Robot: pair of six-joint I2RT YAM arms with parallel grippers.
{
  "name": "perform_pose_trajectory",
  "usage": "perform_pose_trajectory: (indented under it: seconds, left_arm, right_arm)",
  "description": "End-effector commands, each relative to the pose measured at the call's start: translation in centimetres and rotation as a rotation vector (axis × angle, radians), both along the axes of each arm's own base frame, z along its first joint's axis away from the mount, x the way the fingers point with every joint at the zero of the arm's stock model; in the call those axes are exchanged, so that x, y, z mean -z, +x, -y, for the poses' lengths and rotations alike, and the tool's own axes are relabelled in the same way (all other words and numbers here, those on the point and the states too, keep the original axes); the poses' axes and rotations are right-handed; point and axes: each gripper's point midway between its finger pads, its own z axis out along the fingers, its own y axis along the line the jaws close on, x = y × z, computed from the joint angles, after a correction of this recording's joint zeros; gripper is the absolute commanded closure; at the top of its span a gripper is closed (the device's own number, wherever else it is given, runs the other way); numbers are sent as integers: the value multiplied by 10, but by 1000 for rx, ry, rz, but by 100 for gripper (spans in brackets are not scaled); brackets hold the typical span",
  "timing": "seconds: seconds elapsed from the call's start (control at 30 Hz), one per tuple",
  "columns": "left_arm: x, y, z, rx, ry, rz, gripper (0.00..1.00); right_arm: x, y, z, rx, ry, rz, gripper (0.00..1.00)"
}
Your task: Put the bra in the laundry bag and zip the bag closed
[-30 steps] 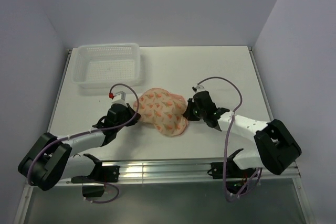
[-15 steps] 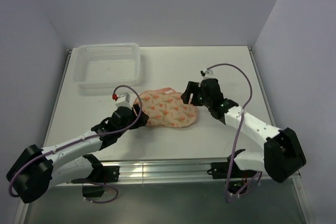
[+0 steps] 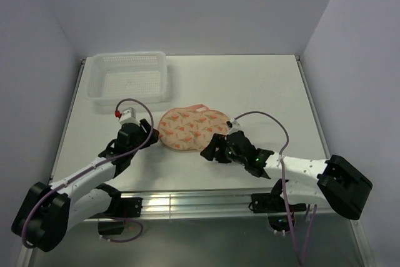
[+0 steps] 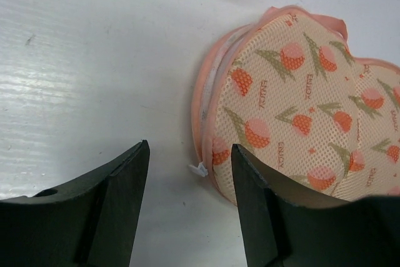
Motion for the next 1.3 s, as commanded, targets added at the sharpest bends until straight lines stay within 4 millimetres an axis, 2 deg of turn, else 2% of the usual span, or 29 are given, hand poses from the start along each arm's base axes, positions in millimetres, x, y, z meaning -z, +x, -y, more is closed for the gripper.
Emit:
perform_pose_trajectory:
  seconds: [0.0,0.1,0.17,0.2,0.3,0.37,0.4,0.47,0.53,0.57,0.63,0.67,0.7,0.73,0.77,0.83,0.87,0.97,1.03,1.1,1.13,1.2,1.23,1.27]
  left_arm:
    - [-14,14,16,77,-22,75,39]
    - [-20,18,22,95,-47,101,40]
    - [-17,19,25,111,-52,99,42]
    - [-13,19,27,114,-49,88,44]
    - [-5,16,29,123,-60,65,48]
    - [1,11,31,129,-81,39,51]
    - [3,7,35,147,-99,30,52]
    - [8,-2,37,154,-129,13,56]
    - [14,-9,36,151,-136,-2,57]
    - [14,-10,36,142,-152,-6,58]
    - [16,-14,39,152,-174,-11,61]
    - [13,-13,42,156,-199,1,65]
    - [16,-16,46,172,-206,-11,68]
    - [18,-17,48,178,-208,-17,71]
    - [19,-16,51,180,-211,-19,80]
    - [22,-19,58,198,-222,-39,89]
    - [20,-19,60,202,-229,-35,89]
    - [8,-28,76,239,-266,-15,89]
    - [4,-33,82,249,-291,-21,86]
    - [1,-39,86,259,-307,-26,82]
    - [0,-40,87,257,-319,-27,68]
    - [-2,-43,87,260,-326,-31,56]
    - [-3,-45,86,259,-329,-35,50]
    - [-7,-43,83,241,-328,-19,48]
  right_arm:
    - [-23,32,-3,147,91,72,29]
    - [-22,56,16,220,52,106,35]
    - [-21,70,27,239,23,121,38]
    - [-18,84,42,285,14,114,41]
    - [-22,109,64,324,-40,149,45]
    - [-33,123,71,328,-81,195,42]
    - [-33,126,72,314,-100,198,37]
    - [-41,128,66,262,-116,201,33]
    - [-44,116,53,198,-62,187,32]
    - [-37,96,39,135,-19,151,28]
    - [-39,77,27,102,12,145,23]
    - [-30,58,17,87,19,116,20]
    - [-33,51,9,77,52,125,13]
    - [-31,43,2,63,76,111,13]
    - [-25,30,-7,46,104,73,12]
    - [-20,25,-21,25,143,41,13]
    - [-19,25,-24,21,149,31,14]
    - [-15,37,-25,51,128,47,20]
    - [-21,54,-21,89,109,78,22]
    - [-22,73,-7,141,93,92,30]
    - [-26,84,-2,152,80,117,31]
    - [-24,105,16,204,48,122,31]
    - [-30,111,16,193,45,140,29]
    - [-30,113,19,191,32,137,28]
